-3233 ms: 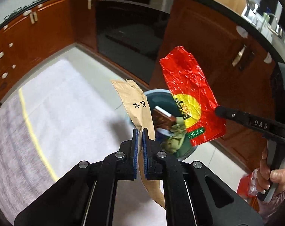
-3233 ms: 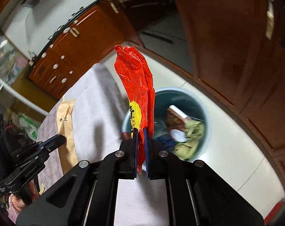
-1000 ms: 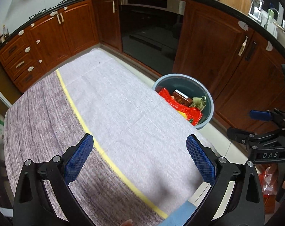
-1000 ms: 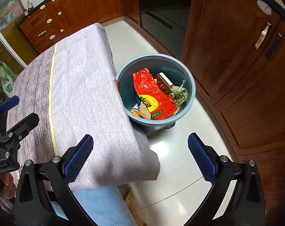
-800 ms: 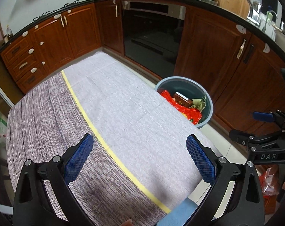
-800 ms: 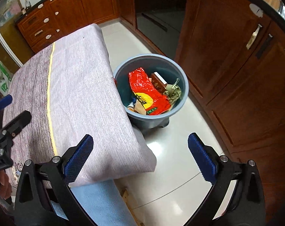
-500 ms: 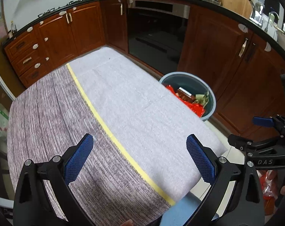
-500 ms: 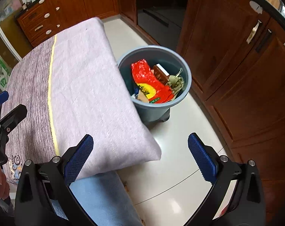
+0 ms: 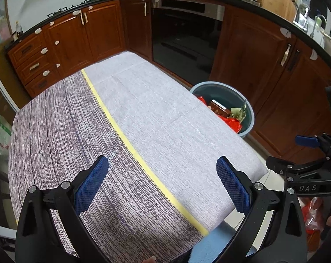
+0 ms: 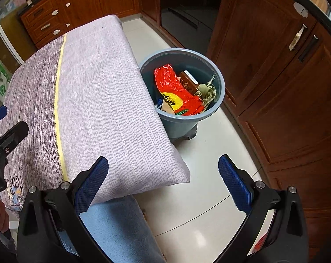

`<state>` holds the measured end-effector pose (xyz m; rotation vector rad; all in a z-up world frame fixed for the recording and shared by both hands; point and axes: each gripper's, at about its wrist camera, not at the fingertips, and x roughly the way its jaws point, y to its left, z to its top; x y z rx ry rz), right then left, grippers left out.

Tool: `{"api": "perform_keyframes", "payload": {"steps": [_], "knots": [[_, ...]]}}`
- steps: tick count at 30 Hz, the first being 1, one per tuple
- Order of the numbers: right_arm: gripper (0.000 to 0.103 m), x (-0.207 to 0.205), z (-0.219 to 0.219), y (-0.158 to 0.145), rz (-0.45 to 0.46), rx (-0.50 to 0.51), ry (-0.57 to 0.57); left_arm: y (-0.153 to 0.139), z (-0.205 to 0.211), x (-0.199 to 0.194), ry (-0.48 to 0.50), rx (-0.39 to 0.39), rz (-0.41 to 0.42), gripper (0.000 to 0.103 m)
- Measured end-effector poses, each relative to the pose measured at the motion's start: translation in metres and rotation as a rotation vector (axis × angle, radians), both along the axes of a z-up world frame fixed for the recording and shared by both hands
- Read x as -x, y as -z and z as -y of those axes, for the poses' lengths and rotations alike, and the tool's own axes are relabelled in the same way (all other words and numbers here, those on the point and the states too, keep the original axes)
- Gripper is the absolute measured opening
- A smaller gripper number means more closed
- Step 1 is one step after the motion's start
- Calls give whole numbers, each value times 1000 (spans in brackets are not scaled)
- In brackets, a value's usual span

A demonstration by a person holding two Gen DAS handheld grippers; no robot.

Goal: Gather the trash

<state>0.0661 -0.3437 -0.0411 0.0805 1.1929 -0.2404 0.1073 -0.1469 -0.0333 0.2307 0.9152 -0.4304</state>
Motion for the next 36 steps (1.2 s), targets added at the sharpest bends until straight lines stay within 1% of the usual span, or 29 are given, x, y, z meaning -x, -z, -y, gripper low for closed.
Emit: {"api": "perform_keyframes", "payload": {"steps": [24,31,36], "knots": [[96,-12,3,7,-17,-11,-4,5,8,-7,-1,-39,7,99],[96,-14,4,10,-22,-16,2,4,8,-6,20,-31,22,99],[96,-15,4,12,-28,-17,5,8,11,-7,23,-50,18,99]]}}
